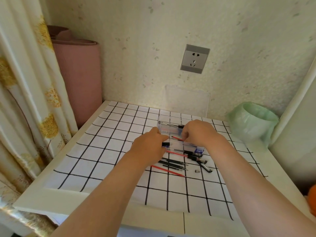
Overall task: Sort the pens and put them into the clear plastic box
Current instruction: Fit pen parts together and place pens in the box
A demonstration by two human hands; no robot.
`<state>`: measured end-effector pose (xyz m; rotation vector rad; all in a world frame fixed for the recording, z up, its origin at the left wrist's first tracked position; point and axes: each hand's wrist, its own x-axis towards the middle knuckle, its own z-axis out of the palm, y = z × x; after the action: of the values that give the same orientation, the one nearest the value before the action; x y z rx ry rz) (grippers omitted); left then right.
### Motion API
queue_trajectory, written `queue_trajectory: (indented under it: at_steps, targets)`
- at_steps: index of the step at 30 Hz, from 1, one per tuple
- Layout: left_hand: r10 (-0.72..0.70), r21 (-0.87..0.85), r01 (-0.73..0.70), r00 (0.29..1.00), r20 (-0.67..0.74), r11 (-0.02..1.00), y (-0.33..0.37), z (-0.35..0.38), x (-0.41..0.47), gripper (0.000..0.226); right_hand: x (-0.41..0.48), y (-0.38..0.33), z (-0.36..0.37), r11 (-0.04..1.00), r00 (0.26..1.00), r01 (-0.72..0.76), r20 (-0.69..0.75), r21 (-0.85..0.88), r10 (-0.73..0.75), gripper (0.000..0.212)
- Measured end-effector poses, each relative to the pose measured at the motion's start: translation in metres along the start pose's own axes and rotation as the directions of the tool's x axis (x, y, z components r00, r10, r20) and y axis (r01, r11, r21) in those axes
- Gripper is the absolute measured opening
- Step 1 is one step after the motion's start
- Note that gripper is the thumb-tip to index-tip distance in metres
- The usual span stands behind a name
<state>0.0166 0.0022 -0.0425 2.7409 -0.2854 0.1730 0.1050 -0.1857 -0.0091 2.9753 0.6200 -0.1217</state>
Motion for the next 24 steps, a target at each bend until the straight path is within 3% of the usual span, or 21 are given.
queue_trajectory:
  at_steps: [24]
  targets:
    - [0.006, -0.017, -0.006, 1.0, 0.0, 1.0, 0.0017, 0.0007, -0.0002, 0.044, 0.0014, -0.0055, -0.001, 0.999, 0.995, -0.007, 0.1, -0.05, 0.012, 0.023]
